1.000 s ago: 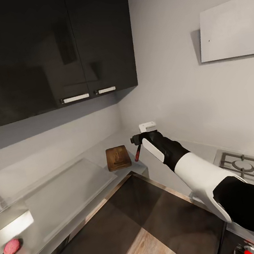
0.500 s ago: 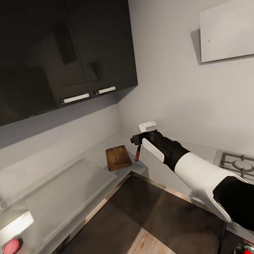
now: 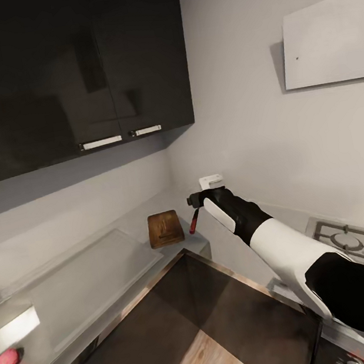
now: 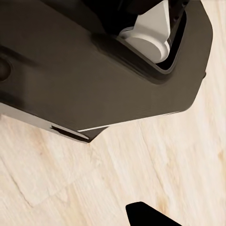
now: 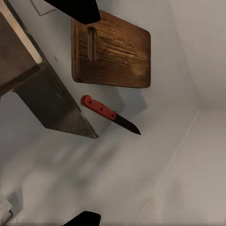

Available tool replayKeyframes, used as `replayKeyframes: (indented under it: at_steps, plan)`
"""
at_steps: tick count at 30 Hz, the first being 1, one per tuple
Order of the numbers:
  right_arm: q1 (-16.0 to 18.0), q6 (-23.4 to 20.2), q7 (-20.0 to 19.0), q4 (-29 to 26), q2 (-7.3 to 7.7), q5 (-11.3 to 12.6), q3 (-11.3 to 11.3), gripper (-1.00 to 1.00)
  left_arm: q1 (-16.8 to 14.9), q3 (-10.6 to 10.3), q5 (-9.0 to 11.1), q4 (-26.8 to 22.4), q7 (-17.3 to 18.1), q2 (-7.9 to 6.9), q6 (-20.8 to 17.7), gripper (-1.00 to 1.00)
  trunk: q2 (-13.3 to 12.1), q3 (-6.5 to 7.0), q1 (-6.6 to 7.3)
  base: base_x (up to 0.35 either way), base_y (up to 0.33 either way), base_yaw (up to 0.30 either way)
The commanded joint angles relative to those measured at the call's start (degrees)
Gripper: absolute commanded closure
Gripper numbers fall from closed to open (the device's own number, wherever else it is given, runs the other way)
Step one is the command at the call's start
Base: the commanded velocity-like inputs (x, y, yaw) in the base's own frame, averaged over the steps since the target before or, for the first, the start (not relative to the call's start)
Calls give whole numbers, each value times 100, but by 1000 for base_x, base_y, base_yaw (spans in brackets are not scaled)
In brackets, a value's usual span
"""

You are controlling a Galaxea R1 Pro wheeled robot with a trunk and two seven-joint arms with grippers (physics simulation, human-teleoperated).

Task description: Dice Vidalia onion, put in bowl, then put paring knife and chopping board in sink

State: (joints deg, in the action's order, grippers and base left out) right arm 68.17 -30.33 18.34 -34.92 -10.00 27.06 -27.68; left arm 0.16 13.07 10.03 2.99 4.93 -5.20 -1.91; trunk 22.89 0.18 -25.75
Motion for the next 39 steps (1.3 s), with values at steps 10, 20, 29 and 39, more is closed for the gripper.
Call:
replayKeyframes:
  at_steps: [10, 20, 29, 39]
  plan:
    - [2, -8, 50, 1, 0, 54, -18, -100, 2, 3, 60, -1, 26, -22, -20, -100, 2, 0, -3, 96, -58, 0]
    - [3, -10, 52, 2, 0, 54, -18, -100, 2, 5, 60, -1, 26, -25, -12, -100, 2, 0, -3, 98, -1, 0]
    - [3, -8, 47, 2, 0, 54, -18, -100, 2, 9, 60, -1, 26, -18, -11, -100, 2, 0, -3, 105, 0, 0]
    - [1, -8, 47, 11, 0, 54, -18, -100, 2, 5, 60, -1, 26, -16, -11, -100, 2, 0, -3, 110, 0, 0]
